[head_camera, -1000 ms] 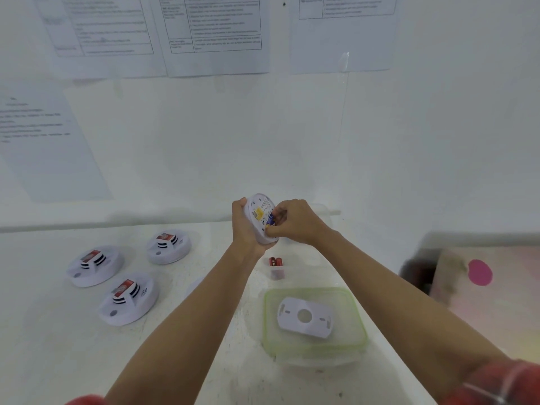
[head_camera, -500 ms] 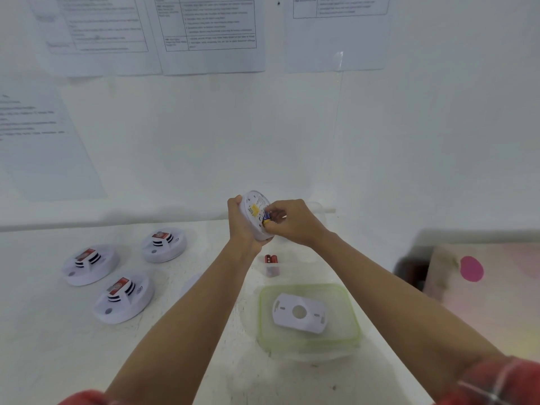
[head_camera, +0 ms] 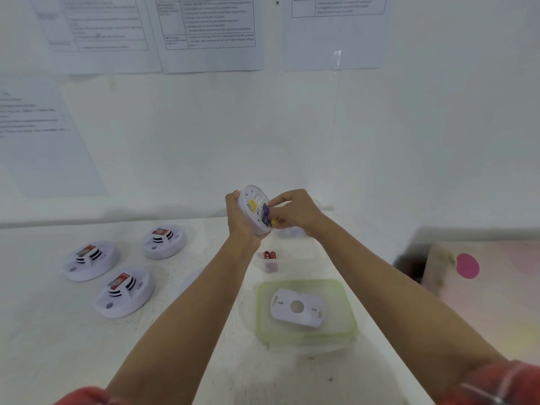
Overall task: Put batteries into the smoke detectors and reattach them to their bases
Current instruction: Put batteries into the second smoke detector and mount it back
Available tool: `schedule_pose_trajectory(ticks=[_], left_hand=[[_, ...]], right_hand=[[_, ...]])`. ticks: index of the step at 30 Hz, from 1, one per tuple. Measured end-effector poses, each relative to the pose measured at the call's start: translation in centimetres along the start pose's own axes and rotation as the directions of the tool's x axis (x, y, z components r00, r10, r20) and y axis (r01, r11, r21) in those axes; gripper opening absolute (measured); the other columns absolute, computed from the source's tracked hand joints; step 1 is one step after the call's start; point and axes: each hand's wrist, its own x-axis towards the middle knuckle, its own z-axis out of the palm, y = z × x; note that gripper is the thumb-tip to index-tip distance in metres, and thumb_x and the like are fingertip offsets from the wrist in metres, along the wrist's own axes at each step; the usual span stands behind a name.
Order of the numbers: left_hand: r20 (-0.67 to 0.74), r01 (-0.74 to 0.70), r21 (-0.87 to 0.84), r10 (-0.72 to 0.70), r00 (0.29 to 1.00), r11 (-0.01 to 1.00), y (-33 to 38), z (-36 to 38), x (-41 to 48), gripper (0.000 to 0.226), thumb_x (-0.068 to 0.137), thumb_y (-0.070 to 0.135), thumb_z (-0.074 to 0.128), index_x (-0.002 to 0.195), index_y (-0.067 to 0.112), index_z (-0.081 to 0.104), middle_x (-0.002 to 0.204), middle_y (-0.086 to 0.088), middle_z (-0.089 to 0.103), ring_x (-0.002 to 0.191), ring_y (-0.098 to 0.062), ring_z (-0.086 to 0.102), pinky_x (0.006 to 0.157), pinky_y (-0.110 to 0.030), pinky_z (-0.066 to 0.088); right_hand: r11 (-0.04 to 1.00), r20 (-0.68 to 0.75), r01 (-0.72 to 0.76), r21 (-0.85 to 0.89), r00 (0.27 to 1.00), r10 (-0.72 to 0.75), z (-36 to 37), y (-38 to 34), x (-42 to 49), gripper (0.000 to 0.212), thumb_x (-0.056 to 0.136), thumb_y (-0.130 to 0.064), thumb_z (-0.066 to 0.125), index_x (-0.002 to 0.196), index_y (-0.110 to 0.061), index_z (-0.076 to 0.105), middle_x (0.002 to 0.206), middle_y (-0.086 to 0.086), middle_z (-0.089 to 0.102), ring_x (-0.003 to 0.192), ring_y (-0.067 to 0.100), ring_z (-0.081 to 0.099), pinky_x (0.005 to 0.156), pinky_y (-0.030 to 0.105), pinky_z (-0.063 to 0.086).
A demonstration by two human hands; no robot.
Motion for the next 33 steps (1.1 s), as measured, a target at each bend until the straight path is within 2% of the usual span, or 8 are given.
schedule_pose_trajectory(ticks=[6,10,13,17,21,25,30,33], left_hand=[[-0.062,-0.042,0.022,0.044,0.997,0.999,0.9,-1.5,0.3,0.035,0.085,0.050,0.034,0.092,0.020,0.052,0.091,-0.004,0.045,0.079,-0.018,0.043,0.072,-0.028,0.037],[-0.044,-0.035,-0.004,0.035,0.998,0.999,1.0,-2.2,0.3,0.035,0.086,0.049,0.035,0.089,0.020,0.053,0.092,-0.005,0.046,0.079,-0.018,0.043,0.073,-0.029,0.037],[-0.013,-0.030,-0.008,0.030,0.999,1.000,1.0,-2.7,0.5,0.038,0.087,0.051,0.034,0.093,0.021,0.057,0.093,-0.006,0.053,0.080,-0.020,0.048,0.075,-0.030,0.039],[0.016,-0.019,-0.025,0.020,1.000,1.000,0.8,-3.2,1.0,0.040,0.088,0.051,0.034,0.094,0.020,0.059,0.095,-0.007,0.055,0.083,-0.021,0.050,0.076,-0.033,0.041],[0.035,-0.006,-0.024,0.007,0.999,1.000,0.6,-3.7,1.4,0.041,0.087,0.051,0.034,0.096,0.020,0.060,0.097,-0.007,0.057,0.086,-0.023,0.052,0.078,-0.035,0.042],[0.064,-0.010,-0.044,0.013,0.998,0.999,0.5,-3.5,1.9,0.044,0.089,0.051,0.033,0.099,0.018,0.059,0.099,-0.010,0.058,0.090,-0.025,0.053,0.081,-0.041,0.045],[0.130,0.039,-0.038,-0.034,0.991,0.999,0.3,-3.4,2.3,0.051,0.089,0.053,0.029,0.109,0.018,0.058,0.106,-0.013,0.058,0.095,-0.030,0.054,0.084,-0.044,0.043],[0.162,0.029,-0.064,-0.018,0.987,0.998,0.2,-3.3,2.6,0.043,0.091,0.051,0.031,0.120,0.030,0.054,0.120,-0.011,0.054,0.099,-0.032,0.052,0.085,-0.047,0.044]], right_hand=[[0.965,-0.023,-0.195,-0.172,0.981,0.194,0.0,2.4,0.9,0.018,0.072,0.011,0.056,0.076,-0.006,0.055,0.067,0.014,0.051,0.041,0.017,0.049,0.069,0.040,0.057],[0.867,0.046,-0.191,-0.459,0.970,0.238,1.7,4.0,1.4,0.013,0.075,0.004,0.060,0.084,-0.005,0.061,0.074,0.011,0.058,0.038,0.011,0.052,0.046,0.021,0.051],[0.783,0.074,-0.120,-0.610,0.976,0.207,2.7,5.0,1.6,0.031,0.072,0.004,0.060,0.102,0.011,0.066,0.078,0.017,0.063,0.054,0.018,0.046,0.049,0.023,0.040],[0.702,0.123,-0.067,-0.709,0.968,0.217,3.1,5.7,1.6,0.035,0.083,-0.006,0.058,0.114,0.009,0.062,0.115,0.022,0.064,0.080,0.023,0.056,0.064,0.029,0.046],[0.767,-0.049,-0.060,-0.639,0.998,0.036,2.0,4.5,2.0,0.031,0.084,-0.010,0.059,0.114,-0.001,0.062,0.119,0.012,0.061,0.102,0.024,0.059,0.085,0.029,0.045],[0.957,-0.048,0.126,-0.259,0.989,-0.143,1.1,1.5,1.0,0.033,0.085,-0.021,0.065,0.116,-0.010,0.063,0.099,0.011,0.064,0.088,0.015,0.055,0.078,0.023,0.040],[0.940,0.061,0.164,-0.299,0.986,-0.153,1.2,1.5,0.5,0.053,0.077,-0.024,0.074,0.126,-0.011,0.059,0.120,0.005,0.062,0.089,0.012,0.054,0.078,0.019,0.039],[0.948,0.033,0.178,-0.265,0.984,-0.175,0.9,1.7,0.0,0.045,0.075,-0.021,0.076,0.117,-0.009,0.065,0.106,0.007,0.069,0.069,0.011,0.057,0.060,0.004,0.039]])
